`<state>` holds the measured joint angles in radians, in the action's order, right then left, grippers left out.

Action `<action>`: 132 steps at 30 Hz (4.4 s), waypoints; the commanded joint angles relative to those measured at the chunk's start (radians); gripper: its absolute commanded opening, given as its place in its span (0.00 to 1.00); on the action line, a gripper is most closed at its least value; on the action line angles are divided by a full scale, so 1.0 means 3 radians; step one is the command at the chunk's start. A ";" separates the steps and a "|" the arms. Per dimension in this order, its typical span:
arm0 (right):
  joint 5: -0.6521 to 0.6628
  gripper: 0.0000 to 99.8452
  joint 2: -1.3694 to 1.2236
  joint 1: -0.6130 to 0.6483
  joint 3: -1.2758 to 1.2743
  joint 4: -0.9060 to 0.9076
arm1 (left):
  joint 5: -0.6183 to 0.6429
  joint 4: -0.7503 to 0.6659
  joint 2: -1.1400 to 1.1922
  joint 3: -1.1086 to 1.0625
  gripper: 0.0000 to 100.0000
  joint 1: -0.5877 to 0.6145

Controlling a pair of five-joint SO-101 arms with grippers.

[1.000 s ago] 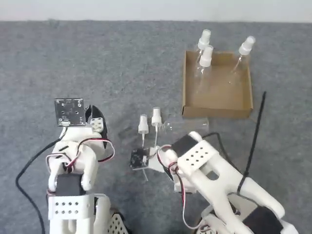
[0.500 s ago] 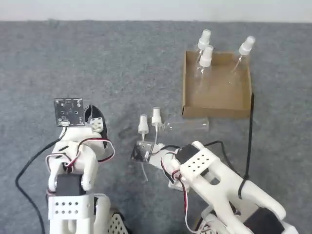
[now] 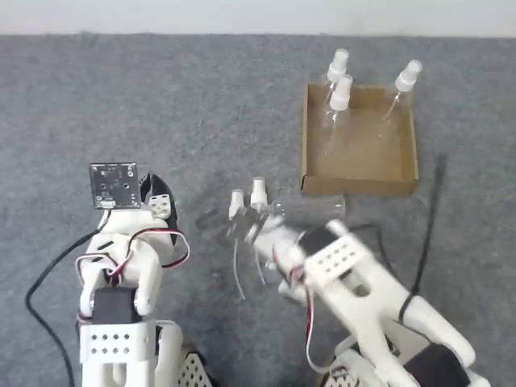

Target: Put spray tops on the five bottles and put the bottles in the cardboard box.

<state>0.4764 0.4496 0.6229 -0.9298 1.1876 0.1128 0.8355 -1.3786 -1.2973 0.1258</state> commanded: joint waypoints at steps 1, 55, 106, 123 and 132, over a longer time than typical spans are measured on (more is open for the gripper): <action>-0.0031 0.01 0.0156 -0.0519 0.0706 0.0488 | 0.0041 0.0005 -0.0066 0.0151 0.01 -0.0010; 0.0634 0.19 -0.1854 -0.4038 0.1805 -0.0514 | -0.0174 0.0026 0.4956 0.2544 0.11 -0.1074; 0.1253 0.27 -0.1880 -0.3859 0.2649 0.0468 | -0.0338 0.0338 0.2849 0.1373 0.01 -0.0742; 0.1038 0.27 -0.2591 -0.3803 0.2972 0.0207 | -0.0343 0.0261 0.2864 0.1312 0.01 -0.0721; 0.1038 0.04 -0.2585 -0.3828 0.2977 0.0217 | -0.0332 0.0240 0.2864 0.1286 0.01 -0.0711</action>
<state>0.7971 -0.3483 -0.5155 -0.0997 1.2643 0.0176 0.9367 -0.5010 -0.9106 -0.0936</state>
